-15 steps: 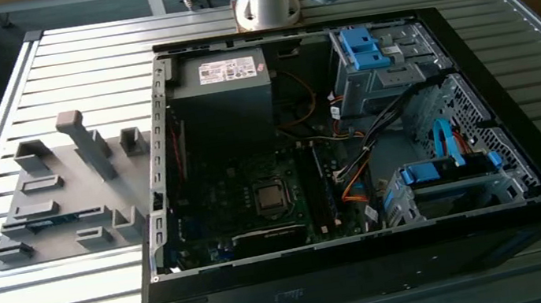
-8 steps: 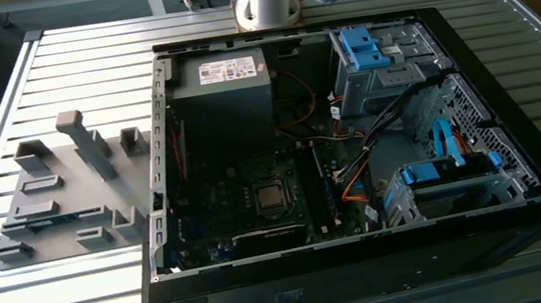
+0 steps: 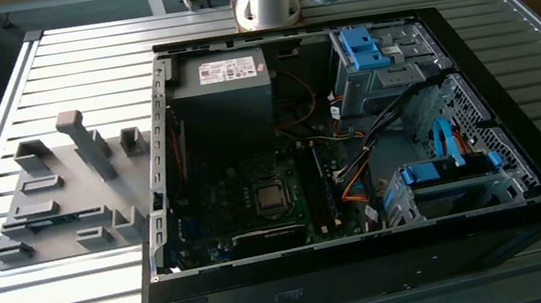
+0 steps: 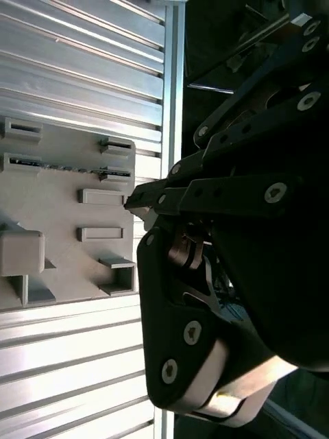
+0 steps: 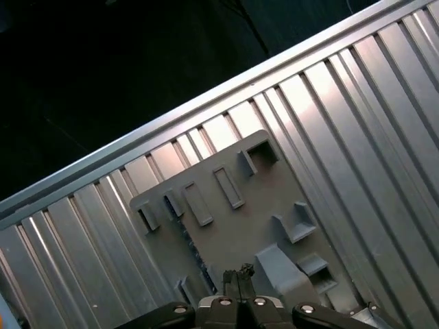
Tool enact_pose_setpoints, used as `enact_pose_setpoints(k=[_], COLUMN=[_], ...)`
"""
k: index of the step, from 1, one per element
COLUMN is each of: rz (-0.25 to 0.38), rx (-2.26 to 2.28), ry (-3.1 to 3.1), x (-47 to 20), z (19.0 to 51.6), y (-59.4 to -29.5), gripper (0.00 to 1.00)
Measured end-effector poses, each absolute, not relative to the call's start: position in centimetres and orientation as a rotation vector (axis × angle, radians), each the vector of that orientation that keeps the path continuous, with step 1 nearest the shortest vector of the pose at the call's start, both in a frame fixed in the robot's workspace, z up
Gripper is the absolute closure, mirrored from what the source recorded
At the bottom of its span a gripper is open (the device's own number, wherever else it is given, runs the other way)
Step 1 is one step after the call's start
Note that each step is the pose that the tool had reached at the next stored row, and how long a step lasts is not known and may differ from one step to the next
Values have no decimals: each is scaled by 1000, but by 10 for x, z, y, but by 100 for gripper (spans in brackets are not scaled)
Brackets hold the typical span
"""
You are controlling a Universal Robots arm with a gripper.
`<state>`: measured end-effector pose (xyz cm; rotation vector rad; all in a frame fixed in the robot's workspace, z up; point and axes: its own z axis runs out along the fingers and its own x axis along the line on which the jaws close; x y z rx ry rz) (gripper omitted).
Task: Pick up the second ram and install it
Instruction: 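Pick up the second ram and move it above second insertion slot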
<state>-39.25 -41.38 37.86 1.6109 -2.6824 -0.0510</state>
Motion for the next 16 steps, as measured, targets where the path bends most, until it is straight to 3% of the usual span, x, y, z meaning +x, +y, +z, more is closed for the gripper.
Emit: enact_pose_setpoints(k=[16], rz=[-49], rx=[1853], ry=[-2517], x=[-397], z=[375], y=[-417], gripper=[90])
